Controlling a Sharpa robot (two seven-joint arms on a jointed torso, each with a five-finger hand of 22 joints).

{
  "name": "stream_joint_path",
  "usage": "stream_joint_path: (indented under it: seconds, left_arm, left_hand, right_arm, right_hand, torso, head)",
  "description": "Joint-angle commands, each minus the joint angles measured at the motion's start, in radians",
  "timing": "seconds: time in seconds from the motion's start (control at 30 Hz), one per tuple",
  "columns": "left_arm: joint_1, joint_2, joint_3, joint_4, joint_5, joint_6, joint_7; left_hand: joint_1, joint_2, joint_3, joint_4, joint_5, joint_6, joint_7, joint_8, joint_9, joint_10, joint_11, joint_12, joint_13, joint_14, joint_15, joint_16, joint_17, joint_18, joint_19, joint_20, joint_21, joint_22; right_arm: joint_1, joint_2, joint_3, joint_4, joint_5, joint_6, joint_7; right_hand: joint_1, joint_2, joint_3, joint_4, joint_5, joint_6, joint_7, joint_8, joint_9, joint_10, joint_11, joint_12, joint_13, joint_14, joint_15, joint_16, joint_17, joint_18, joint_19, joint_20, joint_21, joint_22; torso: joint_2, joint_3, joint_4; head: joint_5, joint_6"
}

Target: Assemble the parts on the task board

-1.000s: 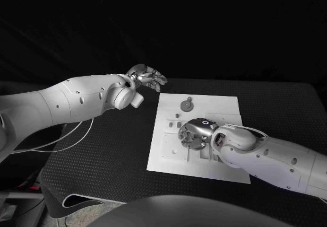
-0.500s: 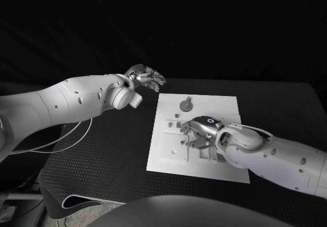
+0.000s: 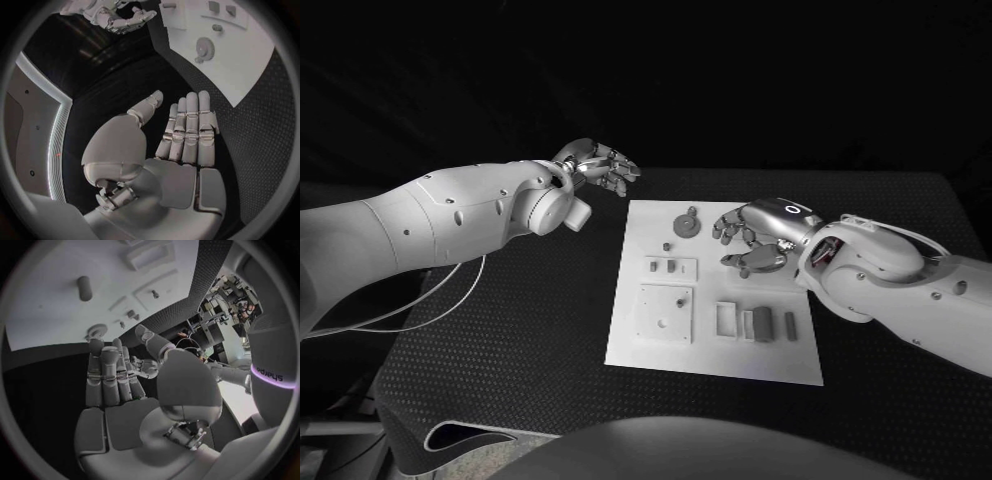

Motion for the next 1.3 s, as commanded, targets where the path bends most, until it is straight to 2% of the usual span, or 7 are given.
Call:
stream_joint_path:
  seconds: [0.03, 0.2, 0.3, 0.4, 0.8, 1.0, 1.3]
  left_arm:
    - [0.001, 0.004, 0.001, -0.002, 0.006, 0.007, 0.017]
    - [0.001, 0.003, 0.001, -0.002, 0.006, 0.008, 0.016]
    - [0.001, 0.004, 0.001, -0.006, 0.006, 0.008, 0.015]
    - [0.001, 0.003, 0.001, -0.008, 0.006, 0.008, 0.016]
    - [0.001, 0.005, 0.001, -0.013, 0.006, 0.011, 0.016]
    - [0.001, 0.004, 0.001, -0.012, 0.006, 0.016, 0.014]
    - [0.001, 0.004, 0.001, -0.012, 0.006, 0.018, 0.013]
  left_hand:
    - [-0.008, -0.003, -0.002, 0.003, -0.004, -0.008, -0.001, -0.006, -0.001, -0.005, 0.001, -0.002, -0.001, 0.008, 0.000, -0.007, 0.001, 0.011, 0.006, 0.002, -0.005, -0.001]
    - [-0.007, -0.002, -0.002, 0.003, -0.004, -0.008, -0.001, -0.005, -0.001, -0.004, 0.001, -0.001, -0.001, 0.008, -0.001, -0.007, 0.002, 0.011, 0.006, 0.002, -0.005, -0.001]
    - [-0.007, -0.002, -0.002, 0.004, -0.004, -0.008, -0.001, -0.005, -0.001, -0.004, 0.000, -0.001, -0.001, 0.008, -0.001, -0.007, 0.002, 0.011, 0.006, 0.002, -0.005, -0.001]
    - [-0.008, -0.002, -0.002, 0.004, -0.004, -0.008, -0.001, -0.005, -0.001, -0.004, 0.000, -0.001, -0.001, 0.008, -0.001, -0.007, 0.002, 0.011, 0.007, 0.002, -0.005, -0.001]
    - [-0.008, -0.001, -0.002, 0.004, -0.004, -0.008, -0.001, -0.005, -0.001, -0.005, 0.000, -0.001, -0.002, 0.008, -0.001, -0.008, 0.003, 0.011, 0.007, 0.003, -0.006, -0.001]
    - [-0.010, -0.001, -0.003, 0.006, -0.004, -0.010, 0.000, -0.006, -0.001, -0.007, 0.001, -0.001, -0.002, 0.008, 0.000, -0.009, 0.004, 0.010, 0.007, 0.003, -0.007, -0.001]
    - [-0.014, 0.000, -0.003, 0.010, -0.004, -0.011, 0.000, -0.006, -0.001, -0.008, 0.002, -0.002, -0.003, 0.008, 0.000, -0.010, 0.005, 0.010, 0.007, 0.003, -0.008, -0.001]
  right_arm:
    - [0.015, -0.019, 0.002, -0.005, 0.001, 0.096, -0.021]
    - [0.017, -0.034, 0.001, -0.024, -0.032, 0.159, -0.047]
    - [0.017, -0.035, 0.000, -0.033, -0.056, 0.210, -0.068]
    - [0.015, -0.029, -0.009, -0.048, -0.067, 0.206, -0.069]
    - [-0.007, -0.006, -0.018, -0.079, -0.109, 0.213, -0.080]
    - [-0.012, -0.002, -0.019, -0.083, -0.110, 0.211, -0.071]
    - [-0.021, 0.015, -0.019, -0.086, -0.105, 0.191, -0.058]
  right_hand:
    - [-0.016, -0.003, -0.008, 0.004, 0.001, 0.009, -0.002, 0.007, 0.004, 0.004, 0.000, 0.002, 0.006, 0.000, -0.006, 0.006, -0.004, 0.020, 0.006, 0.001, 0.004, 0.021]
    - [-0.032, -0.016, -0.009, 0.016, 0.002, 0.005, -0.007, 0.006, 0.007, -0.005, 0.003, -0.006, 0.015, -0.006, -0.003, 0.007, -0.012, 0.020, 0.000, 0.002, 0.004, 0.020]
    - [-0.039, -0.026, -0.006, 0.027, 0.003, -0.015, -0.018, -0.004, 0.004, -0.021, 0.009, -0.017, 0.019, -0.019, 0.003, 0.007, -0.018, 0.020, -0.012, 0.005, 0.001, 0.020]
    - [-0.044, -0.034, 0.000, 0.040, 0.002, -0.043, -0.038, -0.017, 0.000, -0.046, 0.017, -0.032, 0.021, -0.045, 0.011, 0.004, -0.023, 0.018, -0.036, 0.013, -0.008, 0.020]
    - [-0.038, -0.041, 0.003, 0.053, 0.002, -0.061, -0.042, -0.023, -0.003, -0.057, 0.018, -0.037, 0.033, -0.054, 0.013, 0.017, -0.028, 0.020, -0.043, 0.017, -0.003, 0.021]
    - [-0.014, -0.005, 0.006, 0.039, 0.001, -0.030, -0.028, -0.003, 0.004, -0.049, 0.018, -0.032, 0.048, -0.054, 0.012, 0.029, -0.035, 0.020, -0.044, 0.016, 0.006, 0.021]
    - [-0.017, 0.054, -0.004, 0.014, 0.002, 0.022, -0.015, 0.019, 0.006, 0.000, 0.000, -0.010, 0.080, -0.033, -0.005, 0.046, -0.051, 0.020, -0.028, 0.009, 0.022, 0.020]
  torso:
    - [-0.002, 0.0021, 0.0004]
    - [0.000, -0.0006, -0.0007]
    - [0.000, 0.0015, -0.0007]
    - [0.000, 0.0031, 0.0008]
    - [0.001, -0.0001, 0.0045]
    - [0.001, -0.0014, 0.0035]
    - [0.001, -0.0016, 0.0034]
  head:
    - [-0.006, 0.006]
    - [-0.021, 0.016]
    - [-0.024, 0.017]
    - [-0.031, 0.020]
    - [-0.033, 0.017]
    - [-0.031, 0.015]
    - [-0.027, 0.013]
